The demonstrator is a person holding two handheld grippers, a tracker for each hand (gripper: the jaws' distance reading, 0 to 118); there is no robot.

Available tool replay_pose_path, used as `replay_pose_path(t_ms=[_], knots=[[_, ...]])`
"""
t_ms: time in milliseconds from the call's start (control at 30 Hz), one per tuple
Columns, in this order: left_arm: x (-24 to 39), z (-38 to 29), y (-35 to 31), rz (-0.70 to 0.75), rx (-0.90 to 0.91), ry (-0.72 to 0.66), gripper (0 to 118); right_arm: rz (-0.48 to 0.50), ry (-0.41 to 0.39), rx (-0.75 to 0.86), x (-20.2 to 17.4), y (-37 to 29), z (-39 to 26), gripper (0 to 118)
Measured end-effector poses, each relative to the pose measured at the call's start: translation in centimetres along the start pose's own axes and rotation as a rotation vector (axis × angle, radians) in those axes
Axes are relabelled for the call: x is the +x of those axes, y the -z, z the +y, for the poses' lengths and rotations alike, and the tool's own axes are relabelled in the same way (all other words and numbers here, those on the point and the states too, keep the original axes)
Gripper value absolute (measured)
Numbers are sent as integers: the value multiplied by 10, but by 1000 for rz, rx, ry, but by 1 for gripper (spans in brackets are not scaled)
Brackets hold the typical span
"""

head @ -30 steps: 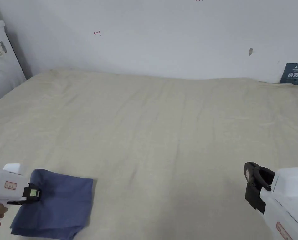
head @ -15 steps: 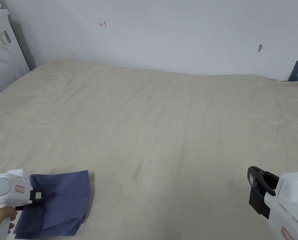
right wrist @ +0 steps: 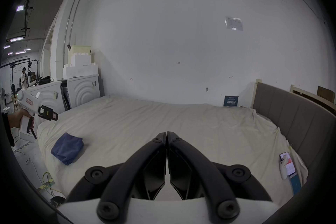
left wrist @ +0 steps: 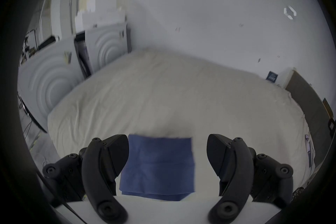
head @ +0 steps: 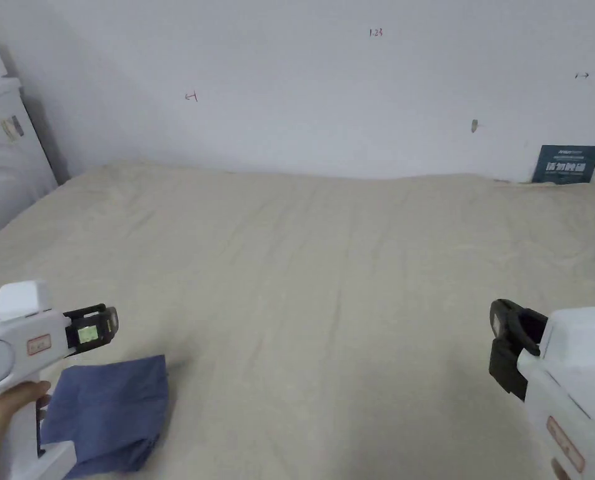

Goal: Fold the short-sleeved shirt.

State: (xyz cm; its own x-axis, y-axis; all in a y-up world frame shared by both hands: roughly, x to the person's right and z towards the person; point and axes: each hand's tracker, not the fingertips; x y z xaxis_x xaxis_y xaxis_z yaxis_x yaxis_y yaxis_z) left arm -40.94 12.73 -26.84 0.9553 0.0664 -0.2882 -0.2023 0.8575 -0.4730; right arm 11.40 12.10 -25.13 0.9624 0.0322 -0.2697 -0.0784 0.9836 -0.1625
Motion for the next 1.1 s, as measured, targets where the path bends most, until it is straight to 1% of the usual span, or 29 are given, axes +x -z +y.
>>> replay_pose_path(t_ms=[100,233,333,400,500,567,600,633,667,700,733,767,833,867,900,1100], knots=[[40,10,-44,-22,123,22,94,-27,-7,37,8,-15,15,0],[88,14,-86,-28,253,73,92,-63,1,83,20,-31,29,0],[122,10,-108,-24,347,94,91,-89,5,110,28,-41,36,0],[142,7,-120,-25,408,62,90,-107,13,129,34,-47,38,0],[162,-2,-120,-26,491,73,86,-128,33,147,42,-55,41,0],[177,-9,-125,-33,536,68,77,-141,32,153,46,-60,42,0],[184,-13,-127,-50,558,72,74,-147,32,158,49,-62,43,0],[189,-17,-128,-69,574,75,74,-151,32,161,51,-65,44,0],[192,-20,-130,-89,585,76,64,-154,31,163,53,-66,44,0],[195,-23,-132,-121,603,67,48,-159,30,165,55,-68,45,0],[199,-27,-132,-135,607,73,26,-164,29,167,56,-70,45,0],[202,-30,-132,-138,607,84,15,-168,29,169,58,-71,45,0],[209,-36,-133,-154,603,110,8,-177,30,171,61,-73,45,0],[211,-38,-134,-166,605,118,2,-180,31,173,62,-74,45,0],[214,-42,-136,-169,611,125,0,-183,30,173,63,-75,45,0],[229,-53,-140,-182,610,185,0,-198,41,174,65,-76,43,0]])
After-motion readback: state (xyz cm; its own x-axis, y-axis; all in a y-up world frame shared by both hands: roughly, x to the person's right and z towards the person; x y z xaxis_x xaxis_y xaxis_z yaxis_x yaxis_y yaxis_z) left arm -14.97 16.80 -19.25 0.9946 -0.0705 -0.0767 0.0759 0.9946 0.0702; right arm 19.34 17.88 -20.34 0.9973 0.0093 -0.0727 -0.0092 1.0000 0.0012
